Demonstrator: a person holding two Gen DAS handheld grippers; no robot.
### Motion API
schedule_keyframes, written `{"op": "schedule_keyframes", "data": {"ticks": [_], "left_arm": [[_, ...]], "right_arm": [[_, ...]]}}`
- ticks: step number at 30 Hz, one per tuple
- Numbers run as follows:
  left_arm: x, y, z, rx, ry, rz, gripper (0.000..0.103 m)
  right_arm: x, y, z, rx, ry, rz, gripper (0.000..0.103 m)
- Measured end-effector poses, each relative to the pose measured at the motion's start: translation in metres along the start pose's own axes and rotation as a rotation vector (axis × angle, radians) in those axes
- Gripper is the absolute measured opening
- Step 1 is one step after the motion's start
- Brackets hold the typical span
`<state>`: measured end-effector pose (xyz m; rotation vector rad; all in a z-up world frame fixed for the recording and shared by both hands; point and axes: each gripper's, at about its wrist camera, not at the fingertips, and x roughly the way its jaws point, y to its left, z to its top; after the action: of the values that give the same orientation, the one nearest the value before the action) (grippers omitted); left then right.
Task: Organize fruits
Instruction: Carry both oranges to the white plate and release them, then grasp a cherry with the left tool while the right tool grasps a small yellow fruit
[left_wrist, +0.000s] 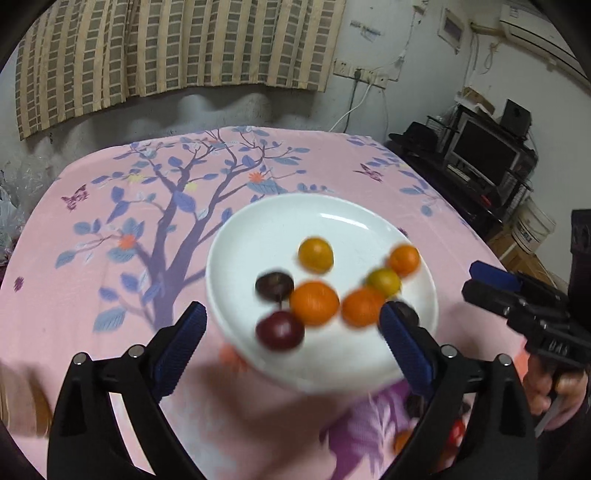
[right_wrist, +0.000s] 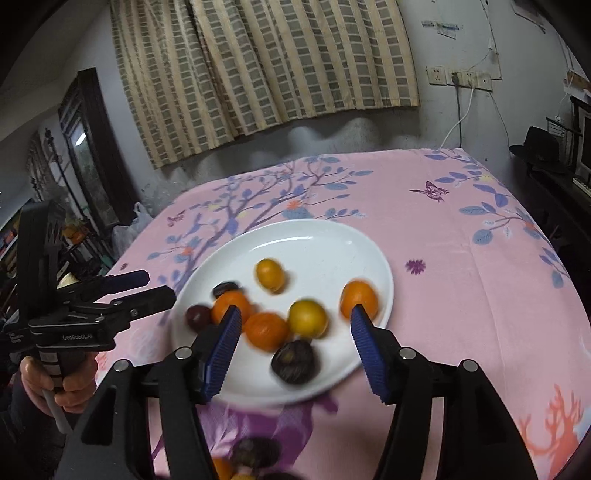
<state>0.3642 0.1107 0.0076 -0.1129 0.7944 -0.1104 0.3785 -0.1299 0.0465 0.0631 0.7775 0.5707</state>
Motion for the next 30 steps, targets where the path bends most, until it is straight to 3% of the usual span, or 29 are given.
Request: {"op": "schedule_keyframes", "data": {"ticks": [6,9,12,16,24,27,30], "left_arm": [[-0.037,0.003,-0.073,0.016,0.024,-0.037,0.094],[-0.043,0.008,-0.097,0.007,0.026,-0.046,0.094],[-0.044,0.014,-0.108,-0.015,0.045,-0.062,0.094],[-0.048,0.014,-0.108,-0.017,0.04,-0.058,0.094],[-0.051,0.016,-0.107,-0.02,0.042,-0.072,0.094],[-0.054,0.016,-0.106,-0.018,0.033,-0.073,0.094],[-0.055,0.014,-0.107,0.022,0.032,-0.079,0.093]], "right_arm": [[-0.061,0.037,-0.085,-0.012,0.009,0.031,0.062],[-0.074,0.062,-0.13,-0.084,0.072,-0.029,0.062],[-0.07,0.075,-0.153,-0.114,0.151,-0.044,0.05],[-0.057,0.08,-0.157,-0.106,0.215,-0.055,0.04],[-0.036,0.087,-0.158,-0.119,0.278,-0.067,0.038],[-0.033,0.087,-0.154,-0.126,0.28,-0.076,0.028],[-0.037,0.085,-0.154,-0.114,0.267,-0.083,0.027]]}}
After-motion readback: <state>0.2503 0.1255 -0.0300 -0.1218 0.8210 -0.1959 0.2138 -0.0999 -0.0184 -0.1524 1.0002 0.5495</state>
